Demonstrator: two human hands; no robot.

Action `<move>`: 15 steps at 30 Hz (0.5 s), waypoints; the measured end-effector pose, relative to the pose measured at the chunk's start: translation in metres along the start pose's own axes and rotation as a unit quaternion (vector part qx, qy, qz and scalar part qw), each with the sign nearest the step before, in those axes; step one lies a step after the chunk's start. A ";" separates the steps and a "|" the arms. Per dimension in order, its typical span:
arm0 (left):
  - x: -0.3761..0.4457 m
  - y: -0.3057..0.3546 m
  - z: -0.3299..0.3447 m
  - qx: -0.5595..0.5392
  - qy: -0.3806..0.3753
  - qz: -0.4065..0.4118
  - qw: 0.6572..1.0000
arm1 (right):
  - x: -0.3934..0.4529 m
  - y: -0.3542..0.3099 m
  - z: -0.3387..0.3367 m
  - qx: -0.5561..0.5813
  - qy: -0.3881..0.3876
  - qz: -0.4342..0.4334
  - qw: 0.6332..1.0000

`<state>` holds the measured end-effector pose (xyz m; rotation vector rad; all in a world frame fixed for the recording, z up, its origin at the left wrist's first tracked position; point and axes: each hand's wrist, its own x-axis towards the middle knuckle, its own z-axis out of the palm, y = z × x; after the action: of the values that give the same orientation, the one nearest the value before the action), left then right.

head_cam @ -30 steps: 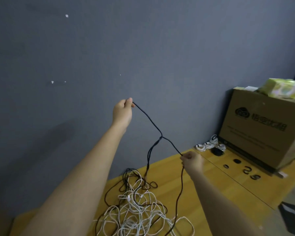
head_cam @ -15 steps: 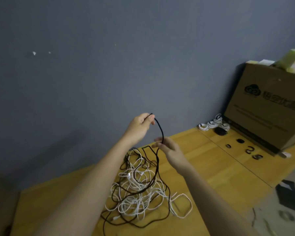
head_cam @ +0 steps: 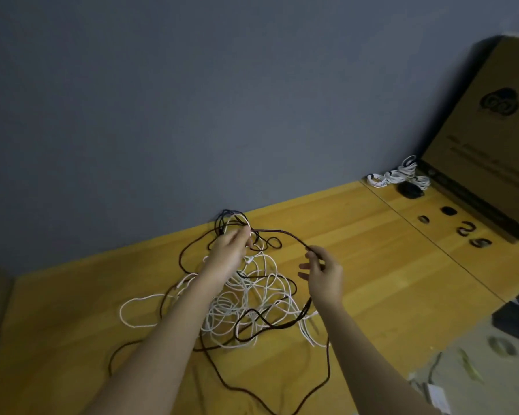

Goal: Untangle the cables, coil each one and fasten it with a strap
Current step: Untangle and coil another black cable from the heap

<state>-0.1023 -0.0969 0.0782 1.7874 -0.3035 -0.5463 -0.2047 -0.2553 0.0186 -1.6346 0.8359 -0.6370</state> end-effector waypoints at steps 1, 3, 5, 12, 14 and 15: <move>0.000 -0.012 0.005 -0.017 -0.024 -0.019 0.999 | 0.002 0.007 0.002 0.005 0.018 -0.002 1.000; 0.001 -0.033 0.015 -0.072 -0.079 -0.044 0.993 | 0.010 0.025 0.010 -0.027 0.040 -0.025 0.999; 0.005 -0.049 0.022 -0.138 -0.129 -0.037 0.981 | 0.021 0.044 0.020 -0.107 0.041 -0.085 0.990; 0.035 -0.084 0.044 -0.266 -0.139 0.062 0.952 | 0.055 0.087 0.063 -0.304 -0.045 -0.241 0.921; 0.034 -0.086 0.046 -0.293 -0.133 0.081 0.943 | 0.051 0.090 0.067 -0.297 -0.041 -0.267 0.916; 0.030 -0.086 0.047 -0.302 -0.129 0.089 0.940 | 0.047 0.091 0.065 -0.282 -0.032 -0.275 0.919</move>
<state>-0.1066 -0.1259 -0.0195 1.0827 -0.4220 -0.6609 -0.1427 -0.2643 -0.0851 -2.4479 0.5259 -0.7623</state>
